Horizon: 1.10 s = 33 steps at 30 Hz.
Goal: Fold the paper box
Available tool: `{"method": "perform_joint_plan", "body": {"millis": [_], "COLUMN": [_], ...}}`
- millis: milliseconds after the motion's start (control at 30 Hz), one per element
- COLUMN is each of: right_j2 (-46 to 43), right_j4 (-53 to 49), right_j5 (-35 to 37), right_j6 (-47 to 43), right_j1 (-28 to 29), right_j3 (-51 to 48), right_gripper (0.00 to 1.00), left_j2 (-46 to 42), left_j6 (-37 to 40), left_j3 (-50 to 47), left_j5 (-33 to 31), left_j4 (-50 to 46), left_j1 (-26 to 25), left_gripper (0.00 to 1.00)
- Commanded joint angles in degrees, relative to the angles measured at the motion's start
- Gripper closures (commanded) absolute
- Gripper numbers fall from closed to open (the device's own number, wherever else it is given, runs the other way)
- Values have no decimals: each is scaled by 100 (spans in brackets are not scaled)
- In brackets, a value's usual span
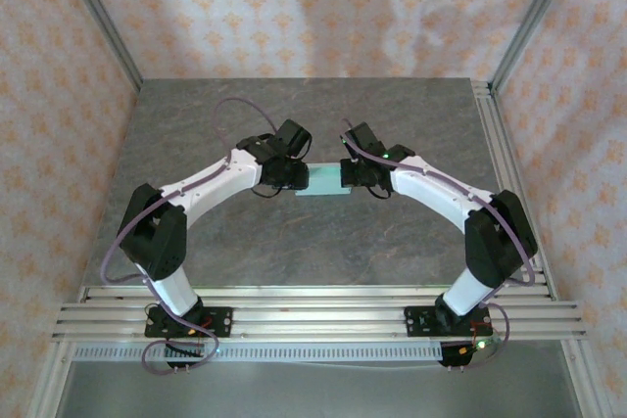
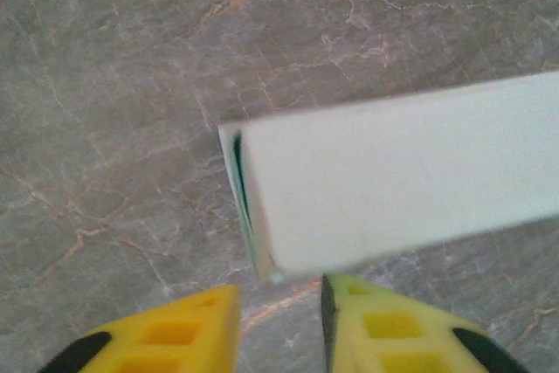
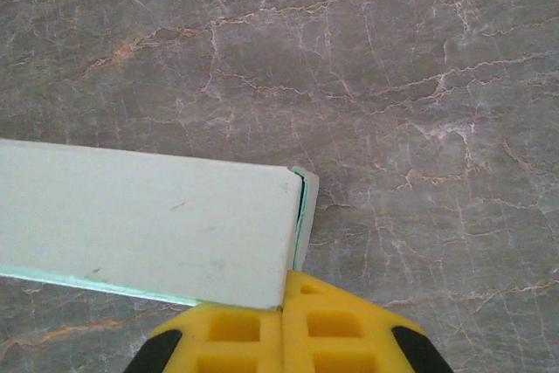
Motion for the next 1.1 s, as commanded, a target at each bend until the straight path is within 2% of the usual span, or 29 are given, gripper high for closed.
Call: {"method": "perform_joint_plan", "body": {"millis": [0, 133, 200, 267, 333, 433, 567, 600, 900, 933, 1067], "right_j2": [180, 194, 173, 145, 145, 140, 139, 147, 262, 276, 176], "right_j4": [-134, -120, -56, 2, 24, 71, 136, 137, -44, -64, 66], "right_j5": [110, 72, 47, 48, 53, -2, -62, -42, -9, -8, -90], "right_j6": [-12, -20, -12, 14, 40, 91, 102, 102, 122, 120, 99], "right_j1": [37, 38, 42, 37, 43, 38, 40, 37, 38, 38, 38], "right_j3": [-141, -124, -153, -177, -171, -184, -185, -177, 54, 103, 168], "right_gripper": [100, 100, 100, 100, 100, 100, 100, 100, 97, 95, 75], "left_j2": [-476, -901, -1034, -1021, -939, -743, -421, -345, -72, -60, 11], "left_j6": [-78, -465, -754, -895, -1022, -1170, -1225, -1225, -1278, -1278, -1248], "left_j3": [-103, -395, -504, -505, -513, -482, -364, -339, -608, -643, -697], "left_j5": [305, 638, 650, 543, 576, 749, 888, 931, 1162, 1161, 1160], "left_j4": [166, 612, 815, 827, 868, 918, 951, 985, 1177, 1185, 1196], "left_j1": [26, 185, 347, 490, 653, 824, 924, 940, 941, 949, 942], "left_gripper": [45, 29, 12, 3, 2, 13, 39, 43, 58, 59, 63]}}
